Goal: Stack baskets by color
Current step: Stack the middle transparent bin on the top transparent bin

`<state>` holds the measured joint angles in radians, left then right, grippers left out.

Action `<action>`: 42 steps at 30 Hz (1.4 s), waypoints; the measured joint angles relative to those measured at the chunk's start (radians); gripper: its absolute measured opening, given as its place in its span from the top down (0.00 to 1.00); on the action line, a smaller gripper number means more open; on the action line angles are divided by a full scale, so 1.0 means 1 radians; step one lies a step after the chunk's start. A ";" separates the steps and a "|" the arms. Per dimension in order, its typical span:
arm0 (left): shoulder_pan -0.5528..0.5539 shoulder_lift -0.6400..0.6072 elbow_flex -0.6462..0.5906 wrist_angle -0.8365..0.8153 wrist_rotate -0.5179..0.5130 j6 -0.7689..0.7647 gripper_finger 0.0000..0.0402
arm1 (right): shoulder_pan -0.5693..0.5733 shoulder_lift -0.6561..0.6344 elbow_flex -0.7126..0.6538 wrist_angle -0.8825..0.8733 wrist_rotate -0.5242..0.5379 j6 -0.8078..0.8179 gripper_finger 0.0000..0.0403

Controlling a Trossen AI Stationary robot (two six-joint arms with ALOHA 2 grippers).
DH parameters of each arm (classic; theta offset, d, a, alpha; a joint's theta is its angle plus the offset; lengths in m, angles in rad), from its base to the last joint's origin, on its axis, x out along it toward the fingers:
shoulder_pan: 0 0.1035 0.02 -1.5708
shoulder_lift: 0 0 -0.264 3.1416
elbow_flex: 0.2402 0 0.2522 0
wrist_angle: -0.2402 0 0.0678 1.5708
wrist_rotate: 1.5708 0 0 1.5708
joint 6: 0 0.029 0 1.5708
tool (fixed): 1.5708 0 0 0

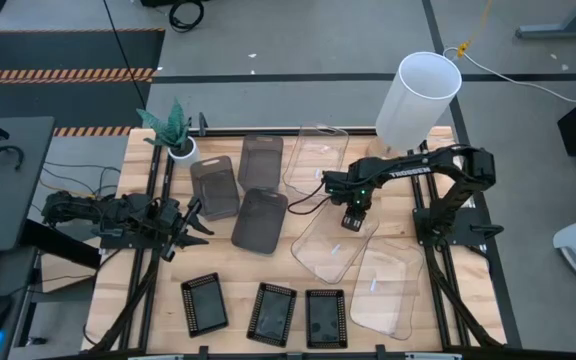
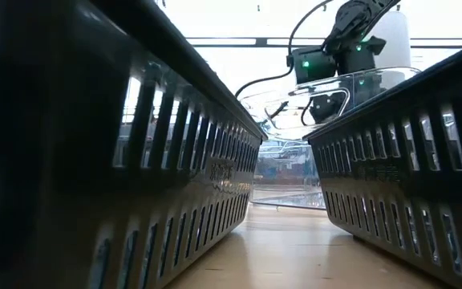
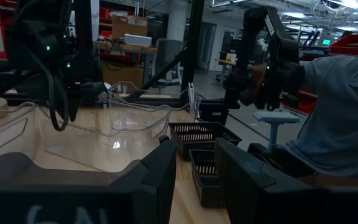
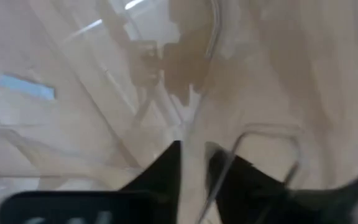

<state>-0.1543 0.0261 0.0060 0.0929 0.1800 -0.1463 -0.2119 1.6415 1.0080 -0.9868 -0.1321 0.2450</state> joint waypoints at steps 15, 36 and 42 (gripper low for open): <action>0.000 0.000 0.000 0.000 0.000 0.000 0.71 | -0.017 -0.020 0.005 0.014 0.000 0.024 0.98; 0.000 0.000 0.000 0.000 0.000 0.000 0.71 | -0.070 -0.104 0.499 -0.284 0.061 -0.146 0.99; 0.000 0.000 0.000 0.000 0.000 0.000 0.71 | -0.142 -0.104 0.682 -0.349 0.107 -0.218 0.99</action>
<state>-0.1543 0.0261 0.0059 0.0929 0.1799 -0.1463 -0.3536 1.5372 1.6902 -1.3359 -0.0250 0.0267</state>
